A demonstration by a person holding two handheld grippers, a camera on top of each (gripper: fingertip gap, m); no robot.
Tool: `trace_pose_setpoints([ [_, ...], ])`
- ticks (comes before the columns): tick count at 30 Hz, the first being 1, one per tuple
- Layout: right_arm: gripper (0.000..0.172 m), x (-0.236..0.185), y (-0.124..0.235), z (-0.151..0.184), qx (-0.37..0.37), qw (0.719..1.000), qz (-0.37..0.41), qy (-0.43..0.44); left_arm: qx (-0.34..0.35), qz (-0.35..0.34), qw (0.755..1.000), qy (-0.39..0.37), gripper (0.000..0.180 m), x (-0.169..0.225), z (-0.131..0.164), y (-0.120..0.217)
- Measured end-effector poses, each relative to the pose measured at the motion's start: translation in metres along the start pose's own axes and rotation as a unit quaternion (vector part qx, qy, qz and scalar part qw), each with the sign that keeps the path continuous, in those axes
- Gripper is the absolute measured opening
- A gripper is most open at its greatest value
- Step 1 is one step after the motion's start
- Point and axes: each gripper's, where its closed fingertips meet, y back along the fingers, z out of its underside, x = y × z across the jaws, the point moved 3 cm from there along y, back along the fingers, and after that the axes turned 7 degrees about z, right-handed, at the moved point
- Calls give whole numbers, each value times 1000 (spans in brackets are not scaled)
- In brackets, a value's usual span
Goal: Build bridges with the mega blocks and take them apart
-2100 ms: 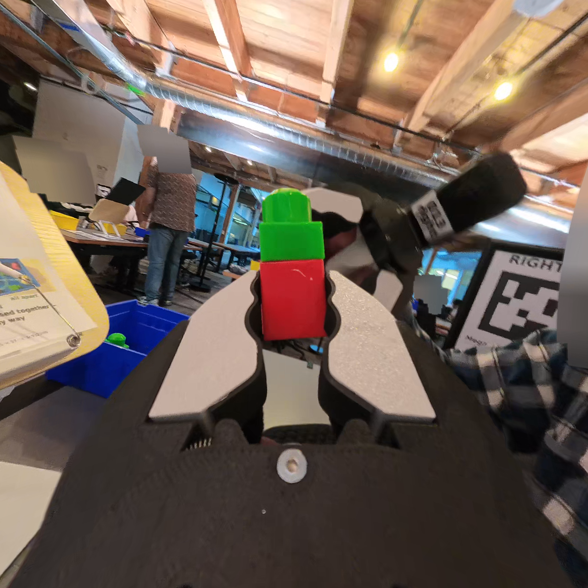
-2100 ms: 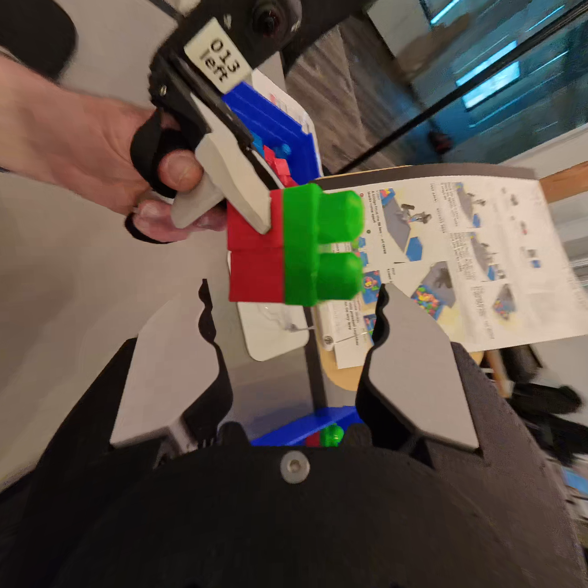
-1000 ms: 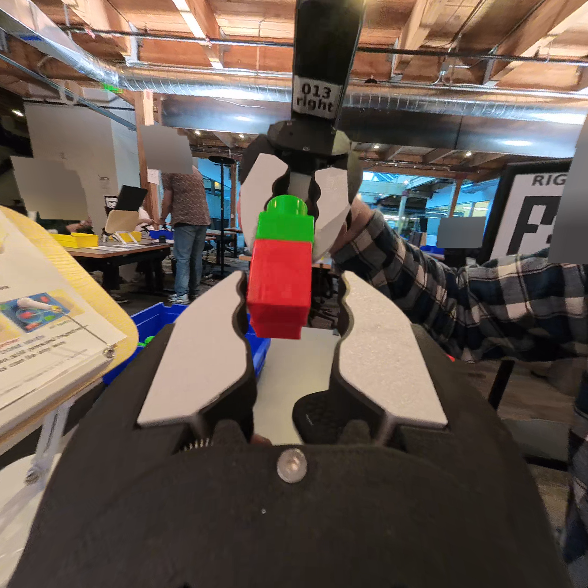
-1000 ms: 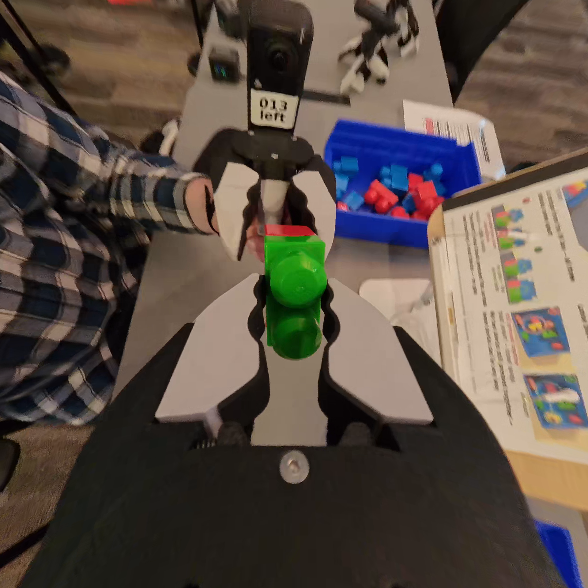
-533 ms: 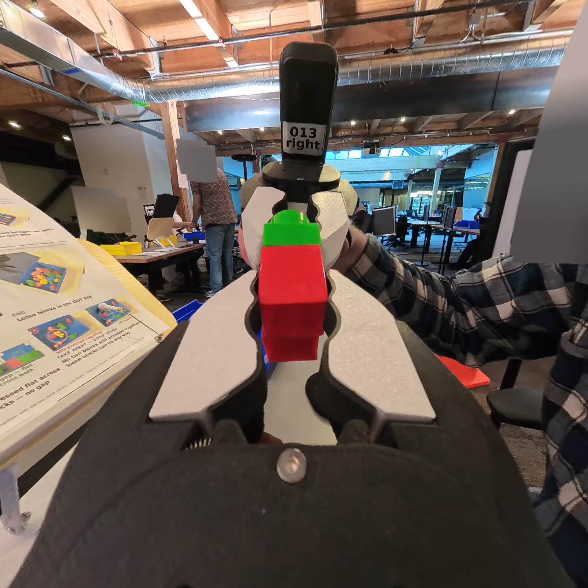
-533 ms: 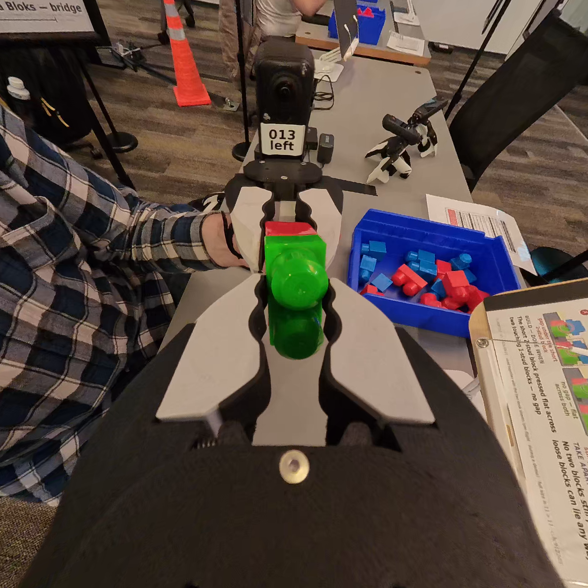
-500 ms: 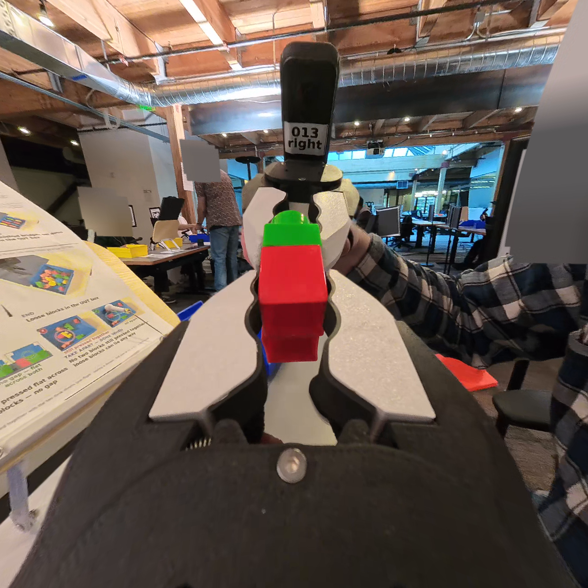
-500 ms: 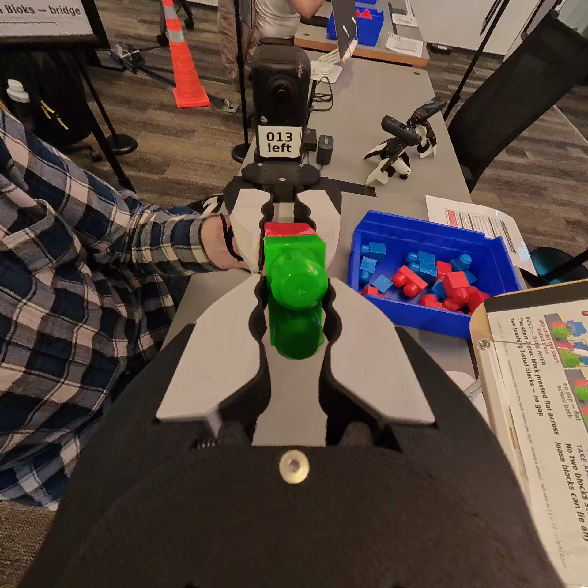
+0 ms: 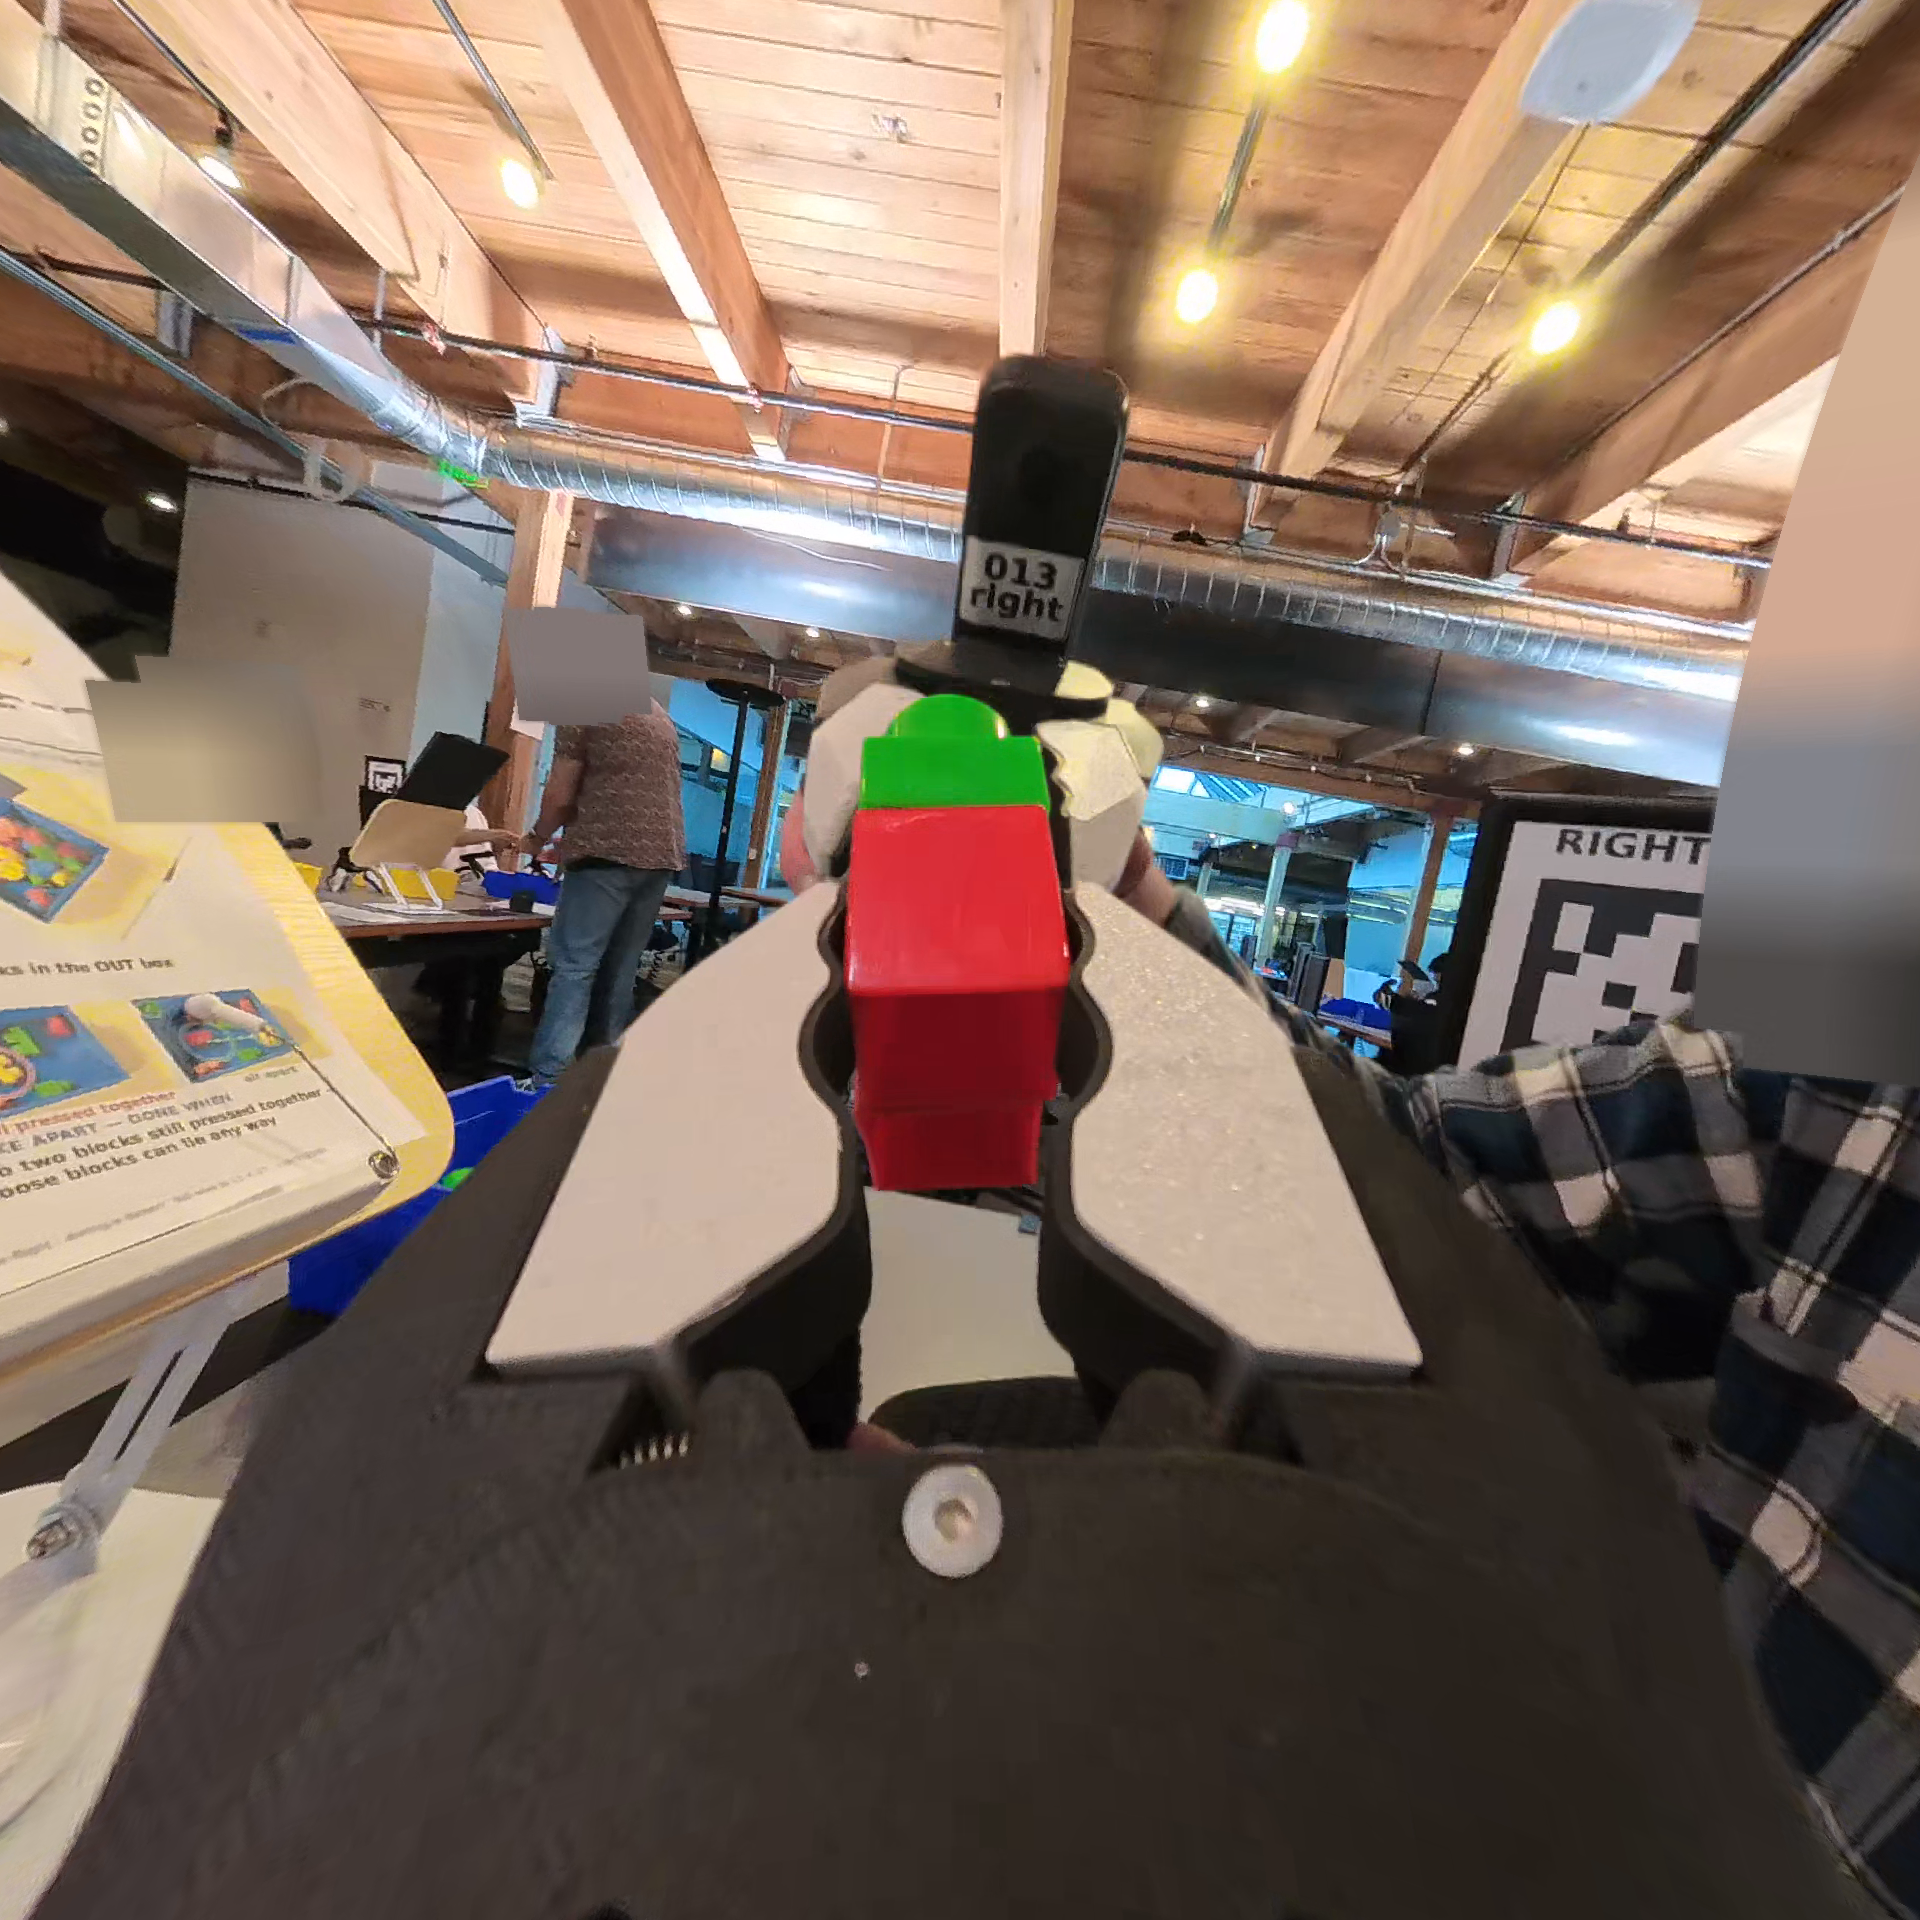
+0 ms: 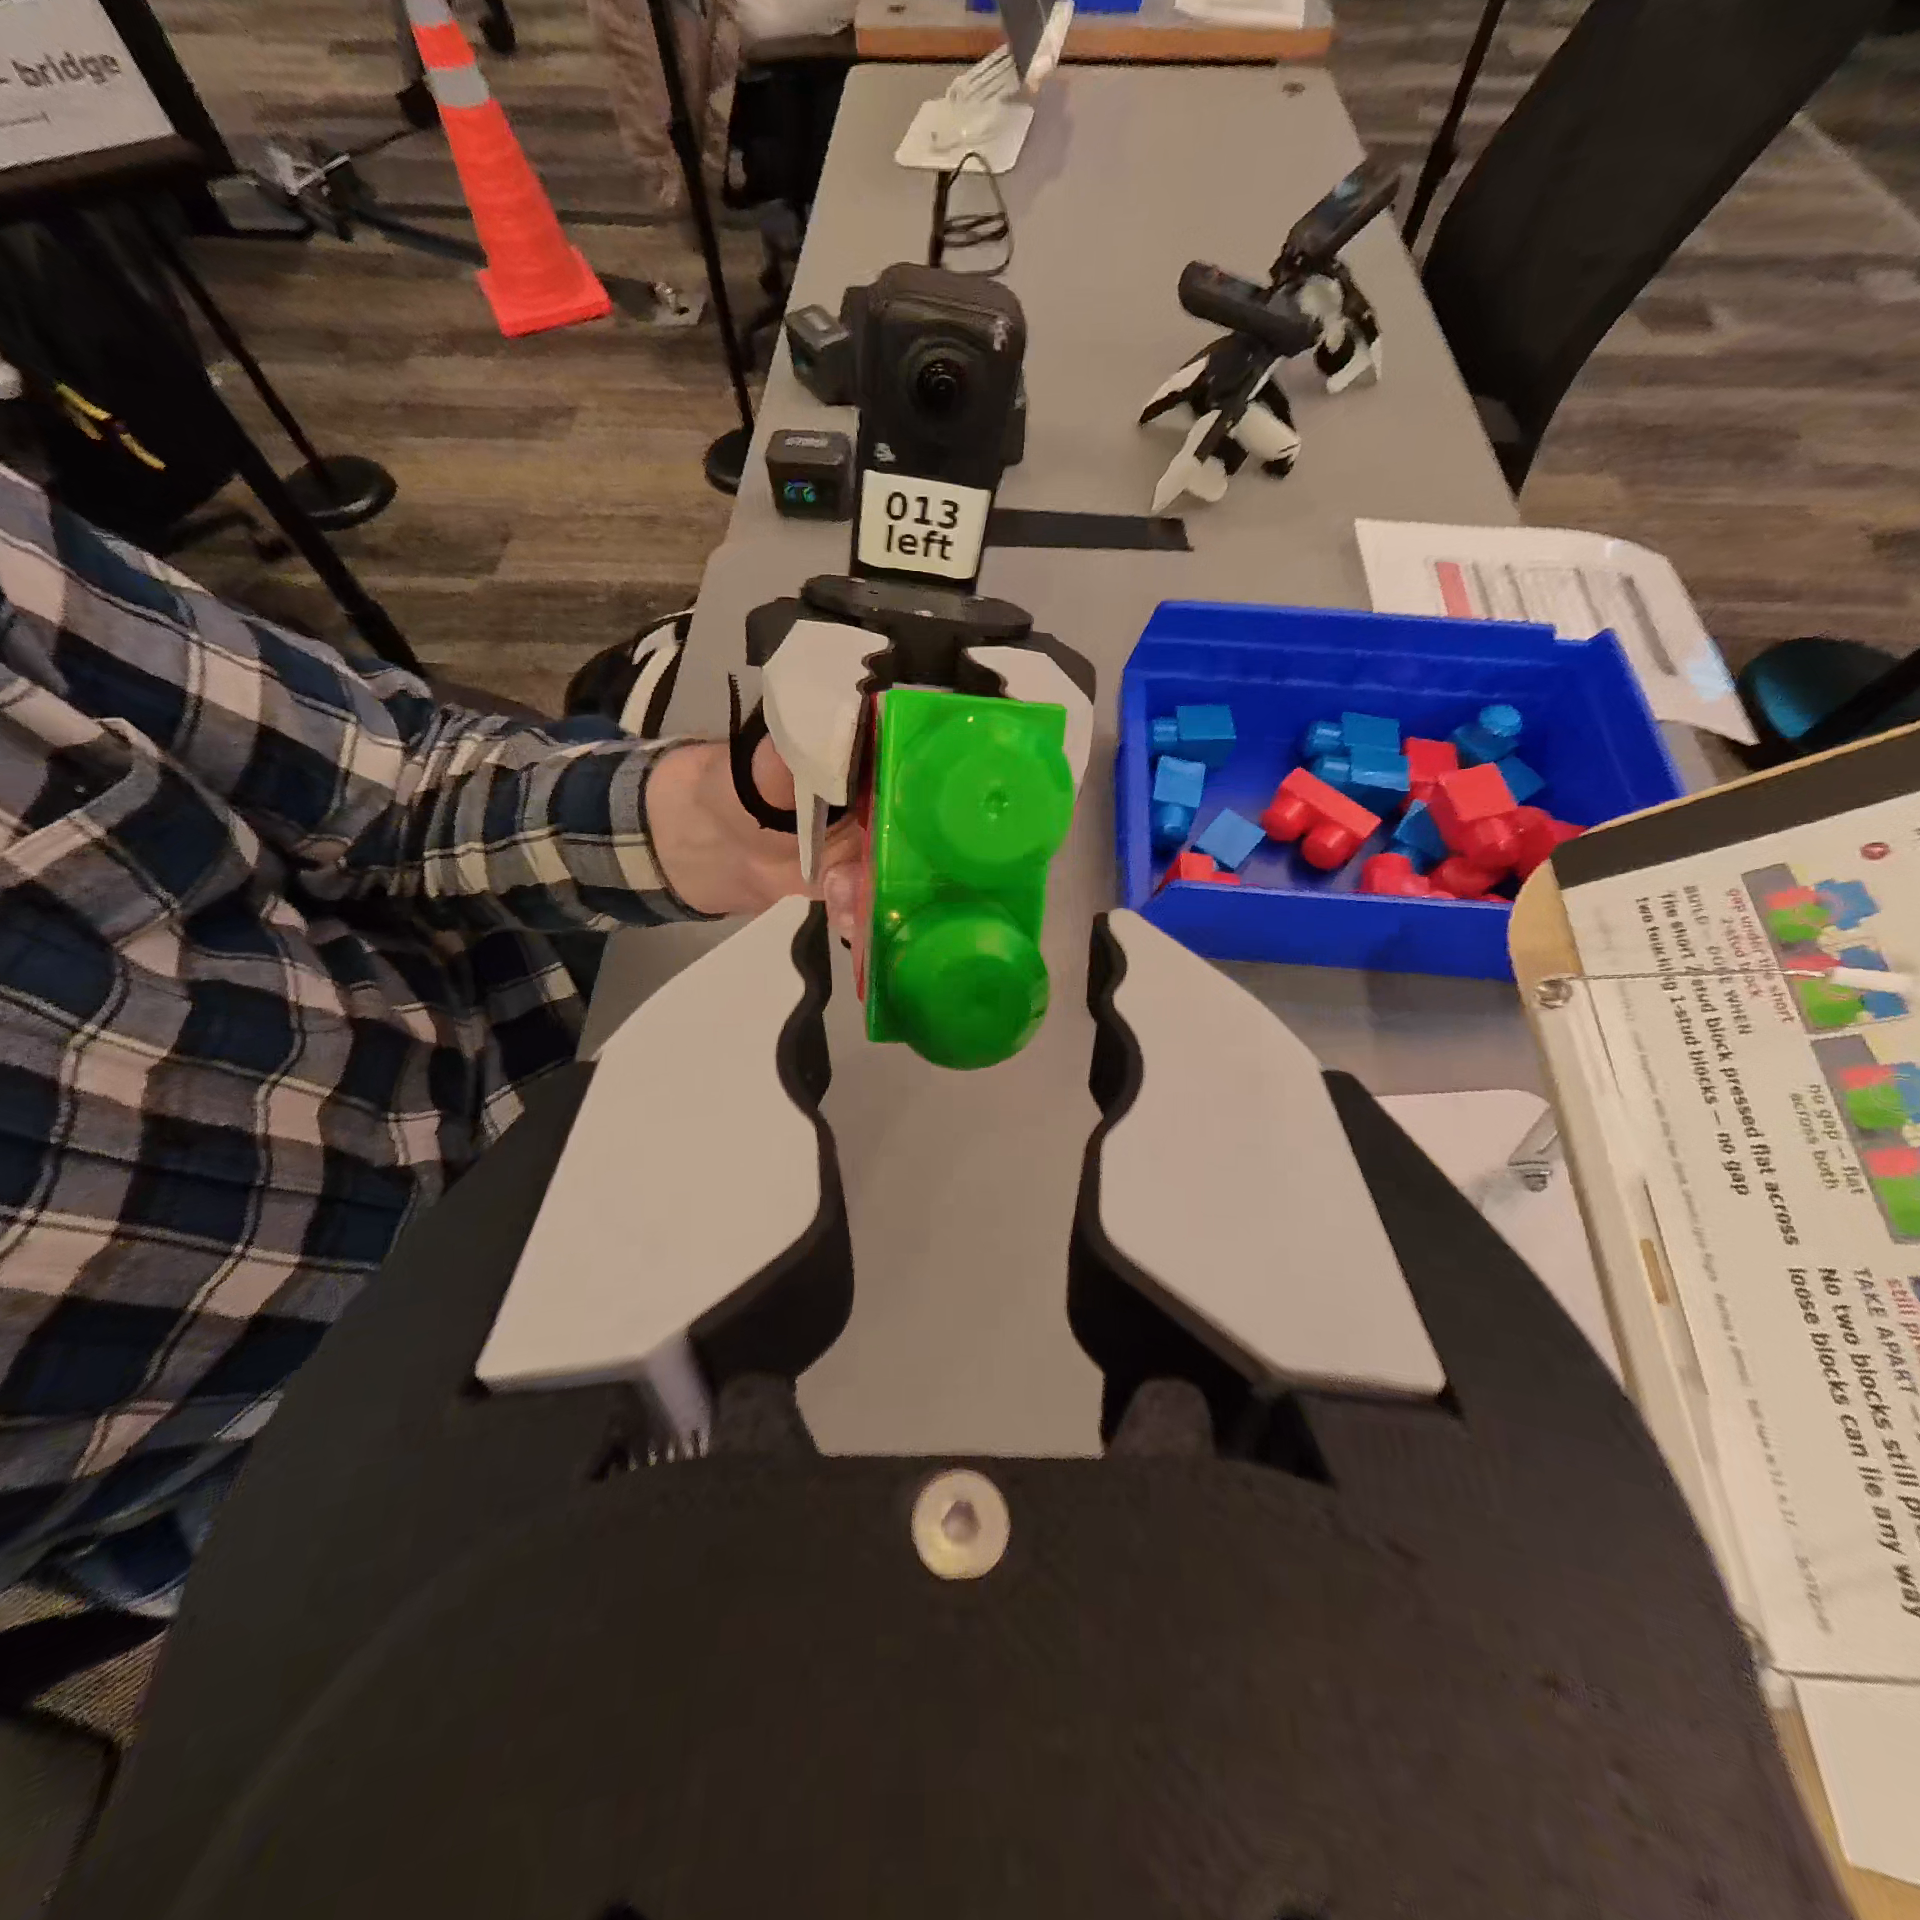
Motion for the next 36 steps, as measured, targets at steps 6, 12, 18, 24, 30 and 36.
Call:
trace_pose_setpoints([
  [6, 34, -6, -8, 1, -39, 999, -25, 11, -12, 28, 1000, 1, 36, 4, 9, -7],
  [12, 34, -1, -2, -1, -40, 999, -6, 33, 16, 57, 998, 34, 43, 3, 4, -7],
  [18, 34, 34, 81, 14, -94, 989, 80, 77, -29, 17, 999, 21, 27, -11, 27, 11],
  [24, 34, 113, 179, 126, -321, 932, 149, 77, -64, 7, 997, 37, 14, -31, 70, 10],
  [30, 34, 196, 207, 265, -411, 902, 132, 19, -93, -6, 995, 41, 10, -45, 109, 6],
  [36, 34, 252, 201, 357, -447, 889, 100, 8, -93, -13, 993, 75, 10, -60, 125, 8],
])
